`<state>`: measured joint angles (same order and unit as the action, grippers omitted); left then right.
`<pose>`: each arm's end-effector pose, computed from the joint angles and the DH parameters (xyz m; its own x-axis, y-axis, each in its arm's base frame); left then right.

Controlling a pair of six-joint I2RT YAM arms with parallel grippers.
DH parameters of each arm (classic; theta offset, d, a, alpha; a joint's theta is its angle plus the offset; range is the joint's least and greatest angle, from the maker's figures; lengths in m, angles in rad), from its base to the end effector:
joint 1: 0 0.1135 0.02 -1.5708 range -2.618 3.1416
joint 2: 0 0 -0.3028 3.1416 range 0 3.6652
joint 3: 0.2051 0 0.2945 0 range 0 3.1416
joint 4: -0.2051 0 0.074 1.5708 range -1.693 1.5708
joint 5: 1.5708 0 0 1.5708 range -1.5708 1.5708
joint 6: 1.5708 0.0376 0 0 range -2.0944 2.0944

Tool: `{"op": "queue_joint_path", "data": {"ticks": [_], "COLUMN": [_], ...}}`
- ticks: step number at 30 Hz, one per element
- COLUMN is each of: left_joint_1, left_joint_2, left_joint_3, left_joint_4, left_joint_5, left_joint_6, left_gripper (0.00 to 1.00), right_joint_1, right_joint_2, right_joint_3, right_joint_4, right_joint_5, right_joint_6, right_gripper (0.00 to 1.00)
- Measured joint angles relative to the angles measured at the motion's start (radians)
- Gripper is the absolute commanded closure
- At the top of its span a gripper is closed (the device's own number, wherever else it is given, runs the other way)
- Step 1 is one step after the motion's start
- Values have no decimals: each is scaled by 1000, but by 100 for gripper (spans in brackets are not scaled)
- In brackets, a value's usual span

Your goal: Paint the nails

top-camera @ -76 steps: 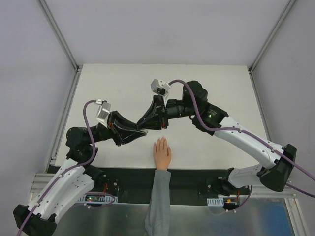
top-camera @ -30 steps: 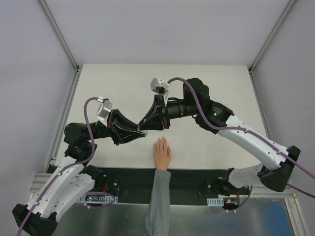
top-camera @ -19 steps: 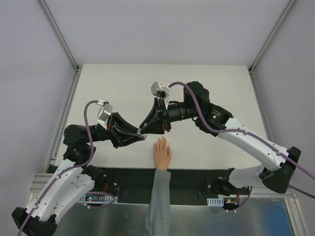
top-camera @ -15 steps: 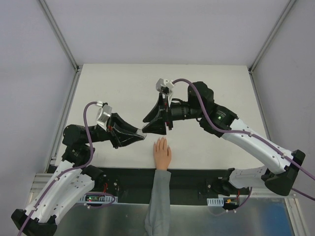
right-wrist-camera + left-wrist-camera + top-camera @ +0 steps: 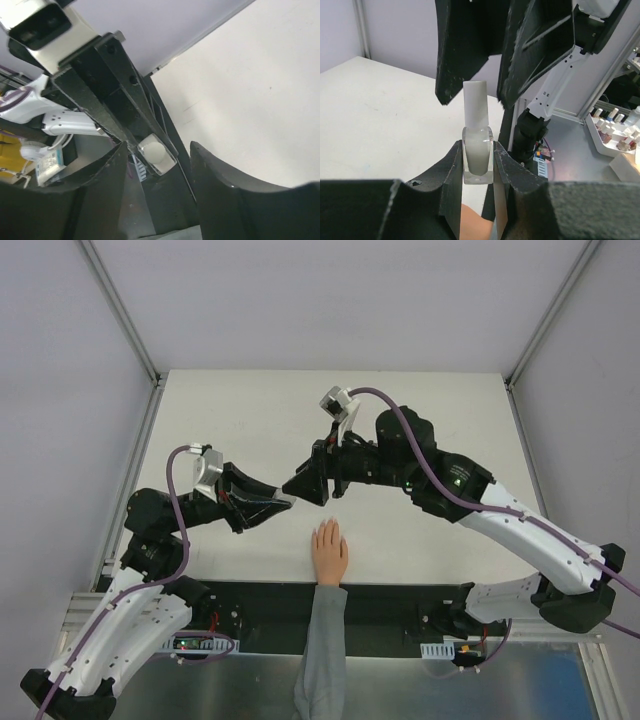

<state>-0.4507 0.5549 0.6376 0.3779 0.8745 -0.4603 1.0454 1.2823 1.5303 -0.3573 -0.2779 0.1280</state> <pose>0.1071 -0.0839 0.4002 -0.0405 -0.2969 -0.9540 0.9823 0.1630 -0.0924 0.1456 0.2717 0.5207 -0.1779 -0.0621 -0.9821 -0.9538 0.2564 0.1566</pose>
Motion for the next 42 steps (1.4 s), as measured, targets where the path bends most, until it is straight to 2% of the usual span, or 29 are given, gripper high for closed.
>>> {"op": "queue_joint_path", "data": {"ticks": [5,7,8,9,16,23,26,33,35,37,38,40,42], "left_joint_1": [0,0,0,0,1,1,1,0,0,0,1,0,0], "left_joint_2": [2,6,8,9,16,22,23,57,61,57,50,22,-11], "left_joint_3": [0,0,0,0,1,-13,-29,-63,-64,-64,-61,-55,-49], "left_joint_4": [-2,-10,-12,-16,-18,71,135,292,327,335,311,234,160], "left_joint_5": [-23,-23,-23,-23,-11,61,93,195,215,216,217,194,128], "left_joint_6": [7,7,8,8,5,-49,-100,-243,-277,-279,-262,-196,-124], "left_gripper": [100,100,100,100,100,100,100,100,100,100,100,100,100], "right_joint_1": [12,14,16,19,25,22,10,-59,-72,-74,-75,-80,-82], "right_joint_2": [35,42,43,43,38,19,1,-63,-57,-54,-54,-51,-52], "right_joint_3": [2,2,2,2,2,-1,-34,-213,-217,-214,-208,-181,-167], "right_joint_4": [-21,-22,-21,-20,-24,-22,17,256,285,294,281,232,202], "right_joint_5": [59,66,67,69,74,-30,-101,-400,-461,-473,-463,-379,-274], "right_joint_6": [33,40,43,47,13,-71,-108,-194,-203,-200,-193,-166,-116], "right_gripper": [58,74,94,99,99,100,100,99,62,44,36,25,20]}}
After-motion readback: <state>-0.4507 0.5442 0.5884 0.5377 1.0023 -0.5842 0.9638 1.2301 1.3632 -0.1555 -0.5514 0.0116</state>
